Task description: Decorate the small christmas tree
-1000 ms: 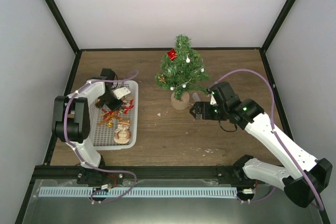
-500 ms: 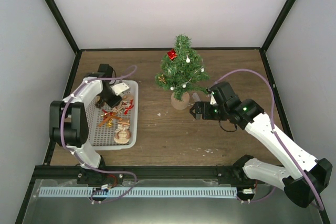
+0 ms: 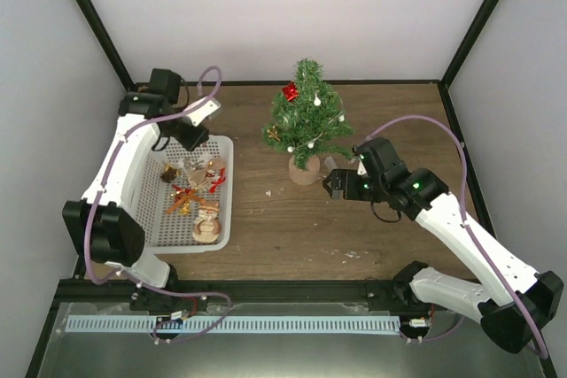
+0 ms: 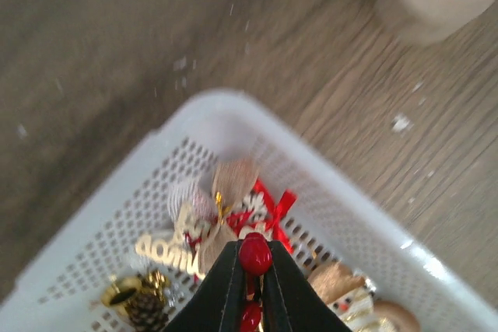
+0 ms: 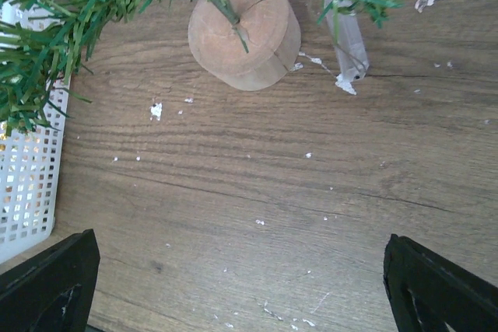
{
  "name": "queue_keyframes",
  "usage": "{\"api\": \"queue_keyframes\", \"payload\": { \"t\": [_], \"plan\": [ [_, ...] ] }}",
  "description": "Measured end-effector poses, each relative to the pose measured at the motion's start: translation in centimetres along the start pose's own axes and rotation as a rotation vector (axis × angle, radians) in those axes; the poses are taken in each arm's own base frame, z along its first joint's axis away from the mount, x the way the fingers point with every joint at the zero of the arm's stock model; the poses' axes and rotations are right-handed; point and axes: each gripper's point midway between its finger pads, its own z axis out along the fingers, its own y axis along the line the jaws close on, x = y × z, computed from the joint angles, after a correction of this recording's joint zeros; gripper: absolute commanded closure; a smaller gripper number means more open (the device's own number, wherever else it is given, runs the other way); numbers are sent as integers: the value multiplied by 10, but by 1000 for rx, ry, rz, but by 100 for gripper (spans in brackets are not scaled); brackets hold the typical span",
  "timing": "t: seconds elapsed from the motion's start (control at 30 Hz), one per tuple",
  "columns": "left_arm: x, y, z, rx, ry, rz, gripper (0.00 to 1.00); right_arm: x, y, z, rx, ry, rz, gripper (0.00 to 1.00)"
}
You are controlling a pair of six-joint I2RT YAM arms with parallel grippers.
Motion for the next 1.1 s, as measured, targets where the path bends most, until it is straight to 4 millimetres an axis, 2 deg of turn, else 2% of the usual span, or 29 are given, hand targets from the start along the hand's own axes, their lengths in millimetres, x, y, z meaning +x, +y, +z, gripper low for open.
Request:
{"api": "queue_keyframes", "payload": {
  "t": [0.1,0.27,0.4,0.53,0.7,0.97,1.1],
  "plan": [
    [-35,-22,-32,-14,-91,69,92,-3,-3,-3,15,-22,8,8],
    [-84,-75,-79,-23,-219,246,91,-5,-10,-5,49,-41,31,8],
    [-105,-102,-107,-52,-299,351,90,-6,-13,-6,67,-52,48,7],
    [-113,-126,-121,-82,-340,456,89,-7,-15,-9,74,-62,64,7],
    [-118,-158,-125,-87,-389,562,89,-7,-16,-12,73,-72,81,7],
    [-112,-190,-83,-120,-341,704,89,0,-21,-10,85,-59,97,7],
    [-133,-199,-80,-175,-366,737,89,4,-24,-10,90,-52,109,7]
  ]
}}
